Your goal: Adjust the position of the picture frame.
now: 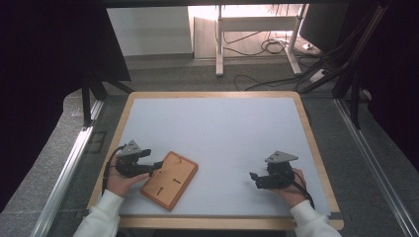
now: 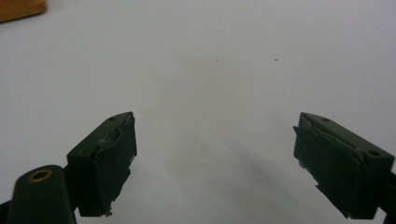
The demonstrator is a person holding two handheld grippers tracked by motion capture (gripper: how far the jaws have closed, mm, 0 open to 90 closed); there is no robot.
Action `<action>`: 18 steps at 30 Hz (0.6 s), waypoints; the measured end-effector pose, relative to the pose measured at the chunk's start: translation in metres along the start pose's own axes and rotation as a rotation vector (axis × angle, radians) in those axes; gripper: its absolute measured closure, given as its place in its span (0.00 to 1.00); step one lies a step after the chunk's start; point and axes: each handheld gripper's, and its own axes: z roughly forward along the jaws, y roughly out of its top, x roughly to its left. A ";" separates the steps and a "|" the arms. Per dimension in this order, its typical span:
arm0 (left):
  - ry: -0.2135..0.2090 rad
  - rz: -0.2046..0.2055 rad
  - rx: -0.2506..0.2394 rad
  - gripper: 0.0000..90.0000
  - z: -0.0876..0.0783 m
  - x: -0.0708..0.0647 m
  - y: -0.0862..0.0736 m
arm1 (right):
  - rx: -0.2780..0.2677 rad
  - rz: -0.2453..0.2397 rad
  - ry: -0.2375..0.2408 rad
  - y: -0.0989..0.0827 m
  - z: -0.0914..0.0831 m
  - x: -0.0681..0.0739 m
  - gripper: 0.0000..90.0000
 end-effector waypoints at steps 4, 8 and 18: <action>-0.003 0.003 0.001 0.30 0.001 0.000 0.000 | -0.006 -0.002 0.004 0.000 0.000 0.001 0.16; -0.005 0.008 -0.001 0.30 0.000 -0.001 0.000 | -0.007 -0.005 0.000 0.000 0.000 0.001 0.16; -0.054 0.068 -0.004 0.31 -0.002 -0.012 0.007 | -0.004 -0.020 -0.004 -0.001 0.000 0.003 0.16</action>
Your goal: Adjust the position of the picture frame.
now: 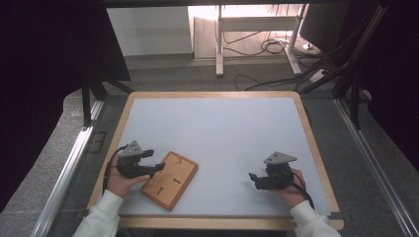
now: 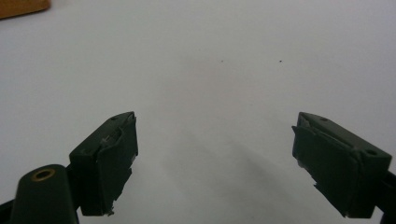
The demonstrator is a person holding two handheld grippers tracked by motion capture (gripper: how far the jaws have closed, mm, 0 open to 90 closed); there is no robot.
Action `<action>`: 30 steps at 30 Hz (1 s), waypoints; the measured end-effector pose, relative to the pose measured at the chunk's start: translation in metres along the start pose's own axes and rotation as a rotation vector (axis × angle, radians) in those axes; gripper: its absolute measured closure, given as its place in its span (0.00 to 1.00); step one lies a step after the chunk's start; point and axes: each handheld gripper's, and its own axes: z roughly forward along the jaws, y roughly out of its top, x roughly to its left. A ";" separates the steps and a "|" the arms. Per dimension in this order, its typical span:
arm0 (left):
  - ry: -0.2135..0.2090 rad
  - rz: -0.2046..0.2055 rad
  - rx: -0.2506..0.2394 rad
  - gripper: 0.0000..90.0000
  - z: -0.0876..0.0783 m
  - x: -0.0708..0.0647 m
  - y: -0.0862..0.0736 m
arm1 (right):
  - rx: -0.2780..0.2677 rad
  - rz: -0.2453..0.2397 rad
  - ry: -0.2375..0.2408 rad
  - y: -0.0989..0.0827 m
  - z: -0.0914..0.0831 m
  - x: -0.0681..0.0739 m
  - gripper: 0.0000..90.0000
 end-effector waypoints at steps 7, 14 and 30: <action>-0.065 0.057 0.037 0.46 0.011 -0.009 0.009 | 0.004 -0.005 -0.002 -0.001 0.001 -0.001 0.16; -0.087 0.089 0.067 0.56 0.029 -0.014 0.021 | 0.013 -0.007 -0.008 -0.001 0.002 -0.001 0.16; -0.082 0.104 0.104 0.81 0.059 -0.016 0.032 | 0.026 -0.008 -0.008 -0.003 0.004 0.000 0.16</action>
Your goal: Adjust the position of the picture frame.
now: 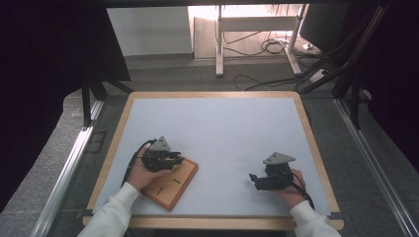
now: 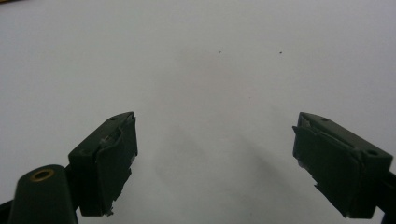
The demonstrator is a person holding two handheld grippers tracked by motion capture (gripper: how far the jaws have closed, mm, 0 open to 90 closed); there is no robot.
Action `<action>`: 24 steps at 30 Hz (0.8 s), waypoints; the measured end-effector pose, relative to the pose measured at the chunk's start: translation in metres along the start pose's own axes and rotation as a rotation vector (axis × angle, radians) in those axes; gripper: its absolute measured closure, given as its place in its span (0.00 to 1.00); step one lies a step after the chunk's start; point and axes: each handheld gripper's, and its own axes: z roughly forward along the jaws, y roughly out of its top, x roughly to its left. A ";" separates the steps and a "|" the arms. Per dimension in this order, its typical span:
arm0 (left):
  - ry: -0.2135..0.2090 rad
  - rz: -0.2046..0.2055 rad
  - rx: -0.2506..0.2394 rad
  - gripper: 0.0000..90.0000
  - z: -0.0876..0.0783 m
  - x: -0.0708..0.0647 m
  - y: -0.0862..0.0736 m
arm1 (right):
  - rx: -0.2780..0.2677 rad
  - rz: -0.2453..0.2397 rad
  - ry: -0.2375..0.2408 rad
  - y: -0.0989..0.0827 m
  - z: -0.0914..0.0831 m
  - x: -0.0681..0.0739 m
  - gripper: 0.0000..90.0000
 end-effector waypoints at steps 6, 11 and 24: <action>-0.006 0.005 -0.003 0.94 0.003 0.000 0.001 | 0.002 -0.008 0.006 0.000 0.001 0.000 0.15; -0.035 -0.029 0.009 0.95 0.002 0.003 0.003 | 0.006 -0.006 0.002 -0.001 0.002 0.000 0.15; -0.048 -0.021 0.025 0.95 0.002 0.000 0.026 | 0.008 -0.001 -0.004 0.000 0.002 -0.001 0.15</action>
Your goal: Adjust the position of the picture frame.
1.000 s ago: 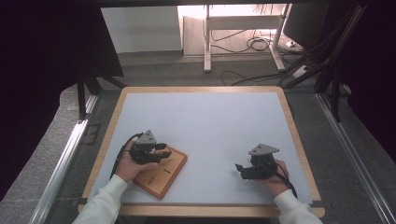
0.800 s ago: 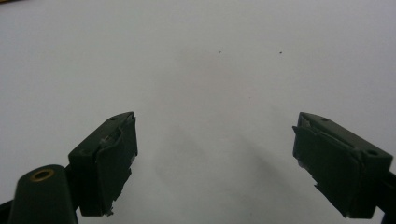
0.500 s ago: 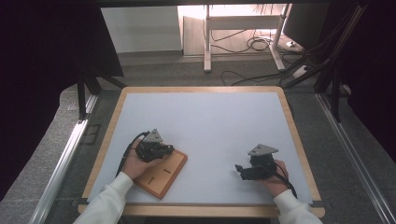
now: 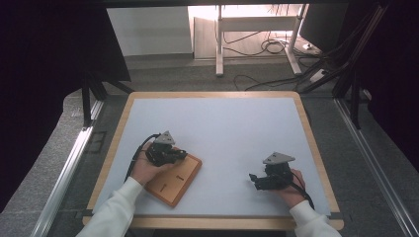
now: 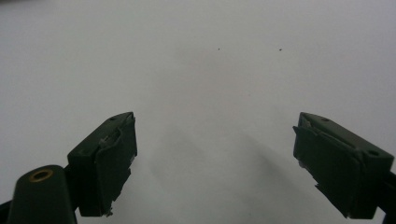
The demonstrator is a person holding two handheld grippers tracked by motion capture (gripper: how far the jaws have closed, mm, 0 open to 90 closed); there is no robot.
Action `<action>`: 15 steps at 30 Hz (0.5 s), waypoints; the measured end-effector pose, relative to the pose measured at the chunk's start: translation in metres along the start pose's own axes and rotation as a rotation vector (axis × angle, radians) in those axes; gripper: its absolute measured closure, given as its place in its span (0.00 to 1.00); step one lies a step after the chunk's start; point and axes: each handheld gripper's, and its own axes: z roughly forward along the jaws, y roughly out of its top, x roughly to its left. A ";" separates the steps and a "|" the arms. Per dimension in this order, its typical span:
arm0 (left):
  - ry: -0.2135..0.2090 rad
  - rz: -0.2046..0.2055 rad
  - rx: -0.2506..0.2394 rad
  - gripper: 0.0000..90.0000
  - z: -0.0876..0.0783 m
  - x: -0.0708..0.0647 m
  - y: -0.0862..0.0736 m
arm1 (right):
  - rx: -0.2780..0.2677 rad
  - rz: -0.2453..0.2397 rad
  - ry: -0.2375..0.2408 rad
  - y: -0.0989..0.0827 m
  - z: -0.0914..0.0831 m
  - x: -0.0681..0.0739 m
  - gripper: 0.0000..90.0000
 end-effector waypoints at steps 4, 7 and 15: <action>-0.004 0.001 0.005 0.95 0.007 -0.003 0.006 | 0.000 0.001 -0.001 0.000 0.000 0.000 0.15; -0.004 0.002 0.010 0.95 0.013 -0.005 0.011 | -0.001 0.000 -0.001 0.000 0.000 0.000 0.15; -0.021 0.008 0.019 0.95 0.030 -0.009 0.028 | 0.001 -0.005 -0.003 0.000 0.000 0.000 0.15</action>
